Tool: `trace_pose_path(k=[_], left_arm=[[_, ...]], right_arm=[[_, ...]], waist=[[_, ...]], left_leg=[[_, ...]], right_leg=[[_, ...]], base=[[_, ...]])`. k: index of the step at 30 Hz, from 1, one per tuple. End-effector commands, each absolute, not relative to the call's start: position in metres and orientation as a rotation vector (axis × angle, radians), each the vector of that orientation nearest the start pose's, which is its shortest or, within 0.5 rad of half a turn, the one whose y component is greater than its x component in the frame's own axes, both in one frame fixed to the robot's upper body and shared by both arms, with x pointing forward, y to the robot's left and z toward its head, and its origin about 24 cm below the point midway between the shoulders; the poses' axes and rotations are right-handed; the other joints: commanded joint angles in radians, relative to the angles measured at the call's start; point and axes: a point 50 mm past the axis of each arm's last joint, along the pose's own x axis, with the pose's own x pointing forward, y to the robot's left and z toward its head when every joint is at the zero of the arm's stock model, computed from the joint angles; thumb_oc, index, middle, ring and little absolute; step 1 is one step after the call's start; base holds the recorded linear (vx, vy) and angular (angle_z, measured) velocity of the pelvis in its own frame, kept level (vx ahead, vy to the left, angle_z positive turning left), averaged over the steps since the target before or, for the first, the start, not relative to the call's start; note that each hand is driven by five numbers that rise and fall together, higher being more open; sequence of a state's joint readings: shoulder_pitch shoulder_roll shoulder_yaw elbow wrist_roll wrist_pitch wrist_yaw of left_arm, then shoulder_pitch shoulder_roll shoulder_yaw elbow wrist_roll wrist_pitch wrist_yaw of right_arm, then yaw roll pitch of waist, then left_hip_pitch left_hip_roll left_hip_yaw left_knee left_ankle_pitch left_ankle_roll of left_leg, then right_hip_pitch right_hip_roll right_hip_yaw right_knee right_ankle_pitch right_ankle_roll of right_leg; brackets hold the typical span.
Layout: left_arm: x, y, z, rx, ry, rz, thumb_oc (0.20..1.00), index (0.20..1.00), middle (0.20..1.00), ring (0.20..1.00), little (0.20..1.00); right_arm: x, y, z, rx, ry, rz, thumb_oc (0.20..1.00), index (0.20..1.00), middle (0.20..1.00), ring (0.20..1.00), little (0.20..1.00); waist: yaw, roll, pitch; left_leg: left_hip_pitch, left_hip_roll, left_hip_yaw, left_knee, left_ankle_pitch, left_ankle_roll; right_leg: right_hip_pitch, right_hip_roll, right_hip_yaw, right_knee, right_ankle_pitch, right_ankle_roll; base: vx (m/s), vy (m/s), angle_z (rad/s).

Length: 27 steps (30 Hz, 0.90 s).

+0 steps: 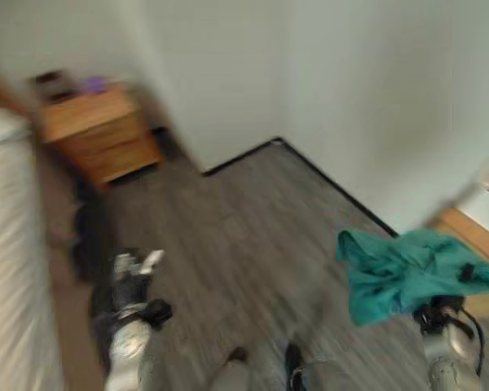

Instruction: Pick up bed clothes into laundry basket.

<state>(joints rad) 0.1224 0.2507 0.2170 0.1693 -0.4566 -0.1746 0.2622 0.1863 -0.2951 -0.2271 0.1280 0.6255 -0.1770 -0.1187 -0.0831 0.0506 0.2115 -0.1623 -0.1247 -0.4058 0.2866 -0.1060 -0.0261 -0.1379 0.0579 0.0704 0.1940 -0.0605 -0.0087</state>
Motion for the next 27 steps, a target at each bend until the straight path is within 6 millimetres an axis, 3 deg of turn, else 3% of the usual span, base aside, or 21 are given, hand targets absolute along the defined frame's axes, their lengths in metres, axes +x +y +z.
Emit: trace_pose_path(k=[1, 2, 3, 5, 7, 8, 9, 10, 14, 15, 18, 19, 20, 22, 23, 25, 27], left_arm=[[0.204, 0.300, 0.066, -0.014, -0.195, 0.528, 1.000, 1.000, 1.000, 1.000, 1.000], [0.206, 0.301, 0.072, 0.002, -0.216, 0.515, 1.000, 1.000, 1.000, 1.000, 1.000], [0.207, 0.302, 0.075, 0.010, -0.225, 0.516, 1.000, 1.000, 1.000, 1.000, 1.000], [0.212, 0.296, 0.075, 0.013, -0.218, 0.480, 1.000, 1.000, 1.000, 1.000, 1.000], [0.214, 0.286, 0.069, -0.025, -0.197, 0.436, 1.000, 1.000, 1.000, 1.000, 1.000], [0.214, 0.282, 0.067, -0.046, -0.186, 0.417, 1.000, 1.000, 1.000, 1.000, 1.000], [0.215, 0.282, 0.067, -0.047, -0.186, 0.416, 1.000, 1.000, 1.000, 1.000, 1.000], [0.214, 0.269, 0.056, -0.113, -0.141, 0.361, 1.000, 1.000, 1.000, 1.000, 1.000], [0.208, 0.255, 0.042, -0.141, -0.062, 0.276, 1.000, 1.000, 1.000, 1.000, 1.000], [0.206, 0.252, 0.040, -0.119, -0.044, 0.236, 1.000, 1.000, 1.000, 1.000, 1.000], [0.204, 0.252, 0.042, -0.109, -0.044, 0.218, 1.000, 1.000, 1.000, 1.000, 1.000], [0.203, 0.253, 0.041, -0.122, -0.041, 0.223, 1.000, 1.000, 1.000, 1.000, 1.000], [0.202, 0.254, 0.040, -0.152, -0.044, 0.250, 1.000, 1.000, 1.000, 1.000, 1.000], [0.202, 0.251, 0.038, -0.176, -0.041, 0.252, 1.000, 1.000, 1.000, 1.000, 1.000], [0.205, 0.248, 0.036, -0.176, -0.030, 0.244, 1.000, 1.000, 1.000, 1.000, 1.000], [0.207, 0.243, 0.034, -0.195, -0.019, 0.227, 1.000, 1.000, 1.000, 1.000, 1.000], [0.208, 0.241, 0.037, -0.208, -0.031, 0.214, 1.000, 1.000, 1.000, 1.000, 1.000]], right_arm=[[0.195, -0.283, 0.037, 0.307, -0.115, -0.452, 0.200, 0.200, 0.200, 0.200, 0.200], [0.194, -0.281, 0.039, 0.308, -0.125, -0.447, 0.200, 0.200, 0.200, 0.200, 0.200], [0.195, -0.279, 0.040, 0.315, -0.133, -0.433, 0.200, 0.200, 0.200, 0.200, 0.200], [0.198, -0.272, 0.037, 0.346, -0.128, -0.410, 0.200, 0.200, 0.200, 0.200, 0.200], [0.202, -0.266, 0.036, 0.351, -0.114, -0.378, 0.200, 0.200, 0.200, 0.200, 0.200], [0.204, -0.265, 0.036, 0.344, -0.107, -0.371, 0.200, 0.200, 0.200, 0.200, 0.200], [0.204, -0.265, 0.036, 0.344, -0.107, -0.372, 0.200, 0.200, 0.200, 0.200, 0.200], [0.211, -0.260, 0.041, 0.347, -0.126, -0.358, 0.200, 0.200, 0.200, 0.200, 0.200], [0.220, -0.248, 0.040, 0.329, -0.100, -0.305, 0.200, 0.200, 0.200, 0.200, 0.200], [0.222, -0.243, 0.039, 0.297, -0.075, -0.270, 0.200, 0.200, 0.200, 0.200, 0.200], [0.222, -0.241, 0.038, 0.291, -0.060, -0.251, 0.200, 0.200, 0.200, 0.200, 0.200], [0.219, -0.242, 0.036, 0.301, -0.053, -0.254, 0.200, 0.200, 0.200, 0.200, 0.200], [0.213, -0.246, 0.034, 0.293, -0.043, -0.267, 0.200, 0.200, 0.200, 0.200, 0.200], [0.210, -0.251, 0.034, 0.285, -0.039, -0.279, 0.200, 0.200, 0.200, 0.200, 0.200], [0.205, -0.262, 0.035, 0.248, -0.034, -0.322, 0.200, 0.200, 0.200, 0.200, 0.200], [0.200, -0.269, 0.036, 0.260, -0.042, -0.361, 0.200, 0.200, 0.200, 0.200, 0.200], [0.201, -0.271, 0.037, 0.245, -0.038, -0.354, 0.200, 0.200, 0.200, 0.200, 0.200]], waist=[[0.036, -0.047, -0.020], [0.026, -0.054, 0.001], [0.035, -0.056, 0.023], [0.059, -0.045, 0.042], [0.076, -0.035, 0.036], [0.098, -0.029, 0.033], [0.100, -0.028, 0.033], [0.144, -0.019, 0.012], [0.200, -0.059, -0.038], [0.226, -0.077, -0.043], [0.232, -0.089, -0.039], [0.227, -0.088, -0.038], [0.208, -0.083, -0.026], [0.193, -0.077, -0.014], [0.183, -0.069, 0.010], [0.167, -0.071, 0.026], [0.198, -0.085, 0.035]], left_leg=[[0.146, 0.040, 0.108, -0.240, 0.026, 0.029], [0.143, 0.045, 0.140, -0.232, 0.020, 0.036], [0.133, 0.058, 0.174, -0.221, 0.022, 0.036], [0.102, 0.086, 0.234, -0.214, 0.046, 0.033], [0.095, 0.112, 0.285, -0.238, 0.066, 0.039], [0.095, 0.129, 0.314, -0.244, 0.069, 0.039], [0.094, 0.129, 0.315, -0.246, 0.072, 0.039], [0.081, 0.151, 0.383, -0.246, 0.080, 0.028], [0.066, 0.169, 0.486, -0.252, 0.083, 0.006], [0.059, 0.193, 0.533, -0.232, 0.083, -0.010], [0.064, 0.234, 0.563, -0.228, 0.090, -0.034], [0.064, 0.260, 0.561, -0.236, 0.109, -0.046], [0.078, 0.319, 0.552, -0.230, 0.130, -0.072], [0.084, 0.352, 0.534, -0.219, 0.146, -0.079], [0.063, 0.387, 0.526, -0.152, 0.189, -0.088], [0.030, 0.412, 0.560, -0.050, 0.211, -0.082], [-0.055, 0.270, 0.447, 0.055, 0.165, -0.073]], right_leg=[[-0.068, -0.032, 0.204, -0.129, 0.099, 0.172], [-0.098, -0.032, 0.181, -0.102, 0.107, 0.188], [-0.126, -0.041, 0.110, -0.065, 0.091, 0.191], [-0.114, -0.112, -0.078, 0.019, 0.036, 0.159], [-0.074, -0.151, -0.138, 0.079, 0.002, 0.136], [-0.041, -0.198, -0.194, 0.110, -0.021, 0.129], [-0.042, -0.198, -0.193, 0.109, -0.017, 0.129], [0.062, -0.316, -0.308, 0.101, -0.014, 0.124], [0.159, -0.409, -0.379, -0.019, 0.064, 0.177], [0.176, -0.430, -0.435, -0.065, 0.085, 0.206], [0.195, -0.399, -0.425, -0.119, 0.062, 0.217], [0.191, -0.369, -0.407, -0.132, 0.037, 0.206], [0.194, -0.315, -0.383, -0.134, -0.010, 0.181], [0.207, -0.272, -0.375, -0.147, -0.033, 0.156], [0.225, -0.233, -0.390, -0.151, -0.049, 0.127], [0.255, -0.212, -0.414, -0.166, -0.065, 0.101], [0.284, -0.203, -0.409, -0.199, -0.069, 0.086]], base=[[-0.21, 0.326, -1.72], [-0.21, 0.068, -1.53], [-0.30, 0.094, -1.27], [-0.32, 0.097, -1.07], [-0.24, 0.082, -1.31], [-0.13, 0.025, -1.12], [-0.21, -0.032, -1.49], [-0.21, -0.059, -1.39], [-0.14, -0.151, -1.11], [-0.07, -0.225, -1.02], [-0.03, -0.301, -1.25], [0.04, -0.560, -0.60], [0.06, -0.551, 0.16], [0.05, -0.503, 0.20], [0.02, -0.519, -0.03], [0.03, -0.466, 0.49], [0.11, -0.410, 0.53]])
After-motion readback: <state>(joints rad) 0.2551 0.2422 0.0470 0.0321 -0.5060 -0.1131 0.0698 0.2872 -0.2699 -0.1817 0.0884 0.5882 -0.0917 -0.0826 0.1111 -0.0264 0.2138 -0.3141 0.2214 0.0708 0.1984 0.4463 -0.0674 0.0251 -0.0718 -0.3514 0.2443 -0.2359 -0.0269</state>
